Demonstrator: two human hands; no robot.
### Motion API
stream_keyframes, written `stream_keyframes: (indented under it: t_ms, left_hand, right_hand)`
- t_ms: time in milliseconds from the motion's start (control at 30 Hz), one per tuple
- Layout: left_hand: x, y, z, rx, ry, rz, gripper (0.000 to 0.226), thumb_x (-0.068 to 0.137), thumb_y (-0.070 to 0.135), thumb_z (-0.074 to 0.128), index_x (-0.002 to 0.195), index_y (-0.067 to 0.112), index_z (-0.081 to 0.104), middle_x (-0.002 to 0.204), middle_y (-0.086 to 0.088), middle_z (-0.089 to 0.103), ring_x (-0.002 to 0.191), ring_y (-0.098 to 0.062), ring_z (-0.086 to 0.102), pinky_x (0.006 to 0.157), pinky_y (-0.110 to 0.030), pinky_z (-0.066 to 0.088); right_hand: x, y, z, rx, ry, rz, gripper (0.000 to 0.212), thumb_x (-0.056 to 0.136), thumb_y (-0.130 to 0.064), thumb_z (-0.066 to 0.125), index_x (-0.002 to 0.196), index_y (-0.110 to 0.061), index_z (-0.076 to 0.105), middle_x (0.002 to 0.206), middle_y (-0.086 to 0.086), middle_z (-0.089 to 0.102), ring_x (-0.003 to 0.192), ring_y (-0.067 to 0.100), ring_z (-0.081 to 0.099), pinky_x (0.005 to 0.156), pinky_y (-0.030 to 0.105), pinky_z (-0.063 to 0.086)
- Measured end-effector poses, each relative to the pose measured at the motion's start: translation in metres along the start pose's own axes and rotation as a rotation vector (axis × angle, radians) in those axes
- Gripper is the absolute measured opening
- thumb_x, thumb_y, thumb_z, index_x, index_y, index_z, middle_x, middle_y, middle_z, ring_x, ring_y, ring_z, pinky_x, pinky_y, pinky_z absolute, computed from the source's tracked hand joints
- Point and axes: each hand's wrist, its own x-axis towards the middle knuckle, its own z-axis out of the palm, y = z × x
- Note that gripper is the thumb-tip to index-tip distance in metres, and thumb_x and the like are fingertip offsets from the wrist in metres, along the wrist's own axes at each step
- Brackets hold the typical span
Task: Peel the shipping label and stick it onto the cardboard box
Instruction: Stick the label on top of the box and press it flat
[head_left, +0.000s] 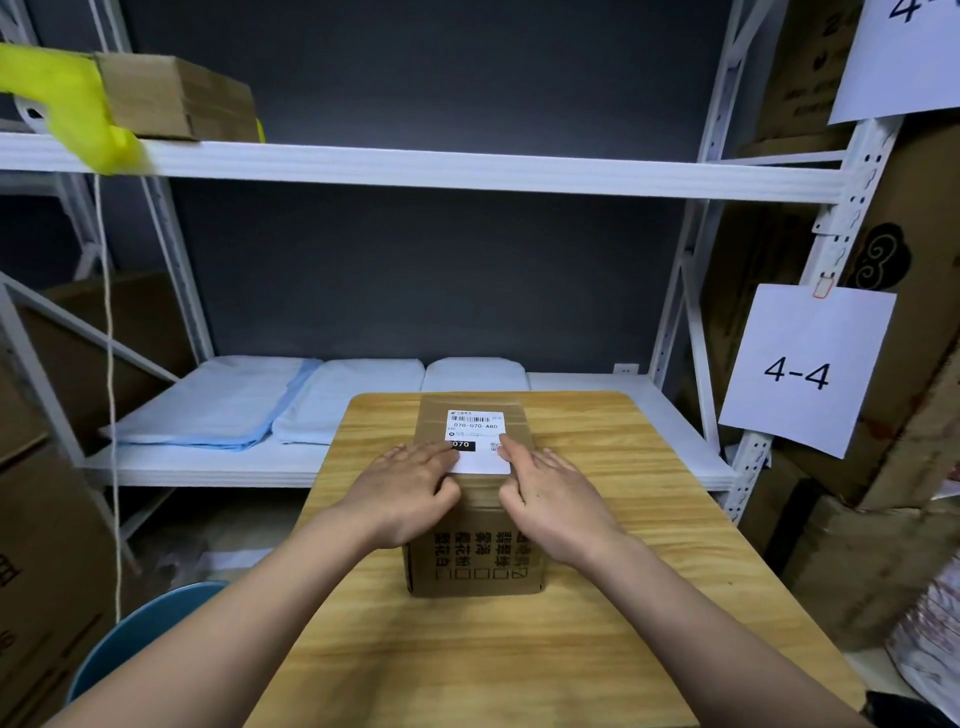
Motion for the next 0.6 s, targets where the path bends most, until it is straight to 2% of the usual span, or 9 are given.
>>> stream_keyframes:
  t_ms: [100, 167, 267, 467, 600]
  left_hand:
    - [-0.003, 0.005, 0.001, -0.014, 0.06, -0.035, 0.056, 0.098, 0.037, 0.024, 0.152, 0.021, 0.021, 0.162, 0.002, 0.014, 0.149, -0.015, 0.011, 0.121, -0.03, 0.005]
    - [-0.004, 0.012, 0.004, -0.04, 0.072, 0.005, 0.057, 0.098, 0.037, 0.024, 0.152, 0.023, 0.017, 0.162, 0.003, 0.012, 0.149, -0.014, 0.009, 0.12, -0.03, 0.005]
    - [-0.005, 0.017, 0.008, -0.038, 0.062, 0.06, 0.053, 0.099, 0.035, 0.025, 0.151, 0.023, 0.021, 0.161, 0.004, 0.018, 0.148, -0.012, 0.015, 0.12, -0.028, 0.006]
    - [-0.011, 0.003, 0.009, 0.0, 0.04, 0.066, 0.054, 0.099, 0.035, 0.025, 0.151, 0.026, 0.021, 0.161, 0.008, 0.014, 0.149, -0.009, 0.01, 0.12, -0.028, 0.002]
    - [-0.015, -0.005, 0.011, 0.022, 0.085, 0.022, 0.053, 0.098, 0.037, 0.025, 0.15, 0.025, 0.024, 0.161, 0.008, 0.018, 0.148, -0.008, 0.012, 0.12, -0.027, 0.001]
  right_hand:
    - [0.0, -0.007, 0.001, 0.004, 0.053, 0.027, 0.059, 0.095, -0.028, 0.028, 0.152, -0.016, 0.017, 0.155, 0.003, 0.033, 0.143, 0.015, 0.03, 0.121, 0.03, 0.013]
    - [-0.002, -0.014, 0.001, 0.062, 0.044, -0.023, 0.06, 0.095, -0.026, 0.029, 0.153, -0.018, 0.015, 0.156, -0.001, 0.031, 0.144, 0.014, 0.027, 0.119, 0.027, 0.012]
    - [-0.006, -0.018, 0.002, 0.101, 0.013, -0.082, 0.058, 0.096, -0.023, 0.032, 0.152, -0.018, 0.017, 0.153, -0.003, 0.038, 0.14, 0.014, 0.032, 0.116, 0.023, 0.014]
    - [-0.01, -0.006, 0.007, 0.054, 0.037, -0.099, 0.057, 0.094, -0.021, 0.031, 0.15, -0.019, 0.021, 0.153, -0.007, 0.039, 0.141, 0.008, 0.031, 0.12, 0.021, 0.008]
    - [-0.013, -0.001, 0.002, 0.024, 0.081, -0.043, 0.055, 0.096, -0.022, 0.029, 0.15, -0.019, 0.02, 0.151, -0.005, 0.041, 0.139, 0.007, 0.033, 0.118, 0.02, 0.005]
